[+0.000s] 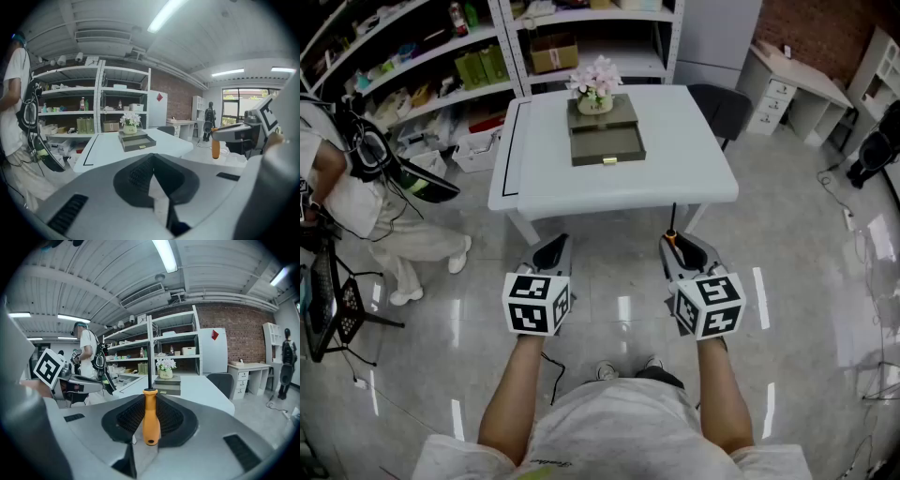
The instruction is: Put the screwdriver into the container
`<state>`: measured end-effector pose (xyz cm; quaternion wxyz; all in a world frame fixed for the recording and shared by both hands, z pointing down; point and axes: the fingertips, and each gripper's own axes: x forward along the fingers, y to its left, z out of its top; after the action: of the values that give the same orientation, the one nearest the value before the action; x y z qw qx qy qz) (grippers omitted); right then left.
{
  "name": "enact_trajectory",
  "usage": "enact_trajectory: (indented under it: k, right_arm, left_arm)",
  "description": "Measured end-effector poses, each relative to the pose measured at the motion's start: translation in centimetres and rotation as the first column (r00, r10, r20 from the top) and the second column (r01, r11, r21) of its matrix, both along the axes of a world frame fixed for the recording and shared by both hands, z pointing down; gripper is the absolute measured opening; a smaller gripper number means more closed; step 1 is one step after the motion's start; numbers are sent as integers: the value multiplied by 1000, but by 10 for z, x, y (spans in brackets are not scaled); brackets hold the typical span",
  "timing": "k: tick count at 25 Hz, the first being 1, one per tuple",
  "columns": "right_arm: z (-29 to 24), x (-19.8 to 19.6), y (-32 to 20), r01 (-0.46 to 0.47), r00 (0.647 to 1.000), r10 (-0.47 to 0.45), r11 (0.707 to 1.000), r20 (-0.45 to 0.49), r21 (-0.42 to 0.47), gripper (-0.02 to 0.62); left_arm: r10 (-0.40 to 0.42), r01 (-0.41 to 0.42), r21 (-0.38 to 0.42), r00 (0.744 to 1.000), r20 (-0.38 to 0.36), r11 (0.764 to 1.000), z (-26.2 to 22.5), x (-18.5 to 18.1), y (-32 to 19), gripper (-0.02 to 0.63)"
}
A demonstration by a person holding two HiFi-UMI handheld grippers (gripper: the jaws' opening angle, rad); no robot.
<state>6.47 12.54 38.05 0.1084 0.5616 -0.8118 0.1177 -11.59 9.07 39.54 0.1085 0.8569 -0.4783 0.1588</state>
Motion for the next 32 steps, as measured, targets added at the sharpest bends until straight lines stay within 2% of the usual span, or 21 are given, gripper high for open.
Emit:
enact_trajectory:
  k: [13, 22, 32]
  right_arm:
    - [10, -4, -42, 17, 1000, -17, 1000, 10, -19, 75]
    - [20, 15, -119, 72, 997, -72, 997, 19, -28, 75]
    - [26, 48, -199, 142, 989, -139, 988, 44, -54, 75]
  left_arm:
    - [15, -15, -17, 1000, 14, 1000, 11, 3, -43, 2]
    - [-49, 50, -46, 999, 24, 998, 22, 17, -112, 2]
    - [-84, 88, -62, 995, 56, 994, 24, 58, -186, 3]
